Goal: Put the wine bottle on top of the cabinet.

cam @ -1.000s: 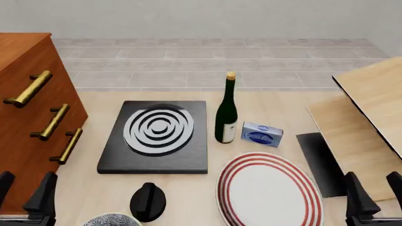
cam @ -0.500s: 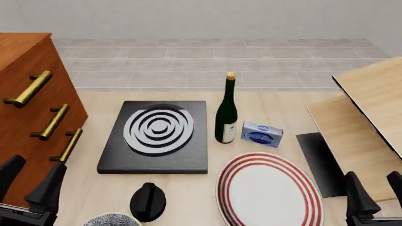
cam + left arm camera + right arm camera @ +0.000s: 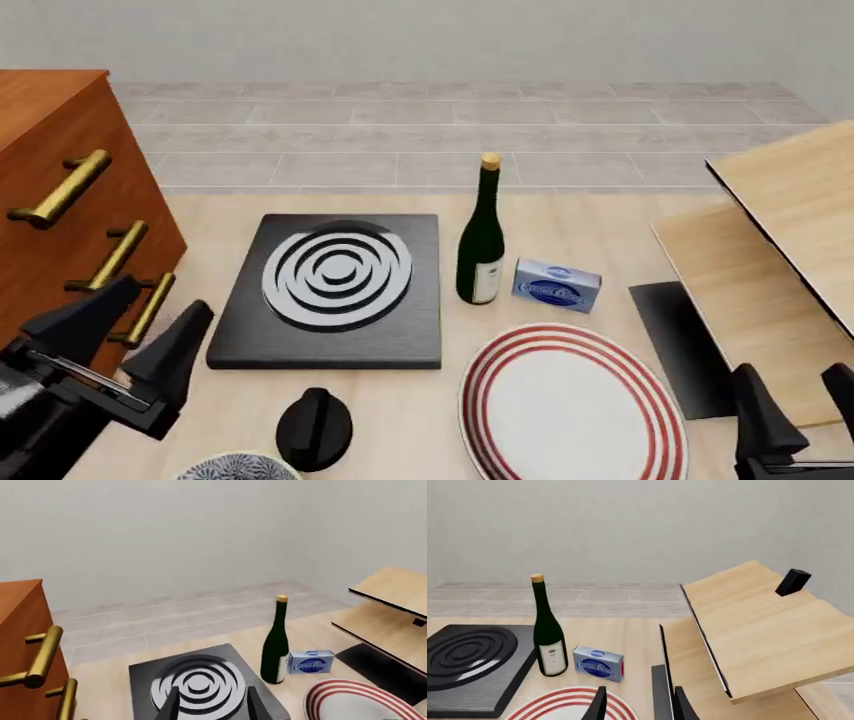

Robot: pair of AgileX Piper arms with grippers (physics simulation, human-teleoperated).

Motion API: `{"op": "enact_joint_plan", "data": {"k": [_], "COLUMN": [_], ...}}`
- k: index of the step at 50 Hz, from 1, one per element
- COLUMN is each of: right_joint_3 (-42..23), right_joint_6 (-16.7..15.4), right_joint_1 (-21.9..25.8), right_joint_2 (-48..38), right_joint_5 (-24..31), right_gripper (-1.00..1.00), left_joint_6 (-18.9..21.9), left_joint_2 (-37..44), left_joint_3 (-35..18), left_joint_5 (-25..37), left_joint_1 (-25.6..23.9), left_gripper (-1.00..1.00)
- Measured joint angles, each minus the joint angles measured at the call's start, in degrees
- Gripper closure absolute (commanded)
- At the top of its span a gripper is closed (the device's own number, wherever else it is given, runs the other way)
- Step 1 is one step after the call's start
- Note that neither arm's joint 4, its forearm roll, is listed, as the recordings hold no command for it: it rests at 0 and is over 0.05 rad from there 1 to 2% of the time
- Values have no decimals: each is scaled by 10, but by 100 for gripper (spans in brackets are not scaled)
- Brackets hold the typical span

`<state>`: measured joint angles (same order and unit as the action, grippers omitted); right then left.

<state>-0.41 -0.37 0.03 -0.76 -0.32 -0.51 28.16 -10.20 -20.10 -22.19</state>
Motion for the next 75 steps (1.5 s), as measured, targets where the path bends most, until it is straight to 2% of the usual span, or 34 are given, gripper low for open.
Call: {"op": "enact_joint_plan", "data": {"k": [17,32,49,75], "right_joint_3": [0,0,0,0], "right_joint_6": [0,0,0,0], "right_joint_1": [0,0,0,0], "right_joint_2": [0,0,1,1], "right_joint_5": [0,1,1,1], "right_gripper": [-100,-100,-100,-100], "left_joint_6": [-6,-10,-23,-9], "left_joint_2": [161,275,376,548], "left_joint_3": [-21,-57,-106,-221], "left_joint_5": [-141,-228,-285,-332], "left_joint_1": [-67,-117,-146,-167], "left_gripper": [-100,-100,-100,-100]}}
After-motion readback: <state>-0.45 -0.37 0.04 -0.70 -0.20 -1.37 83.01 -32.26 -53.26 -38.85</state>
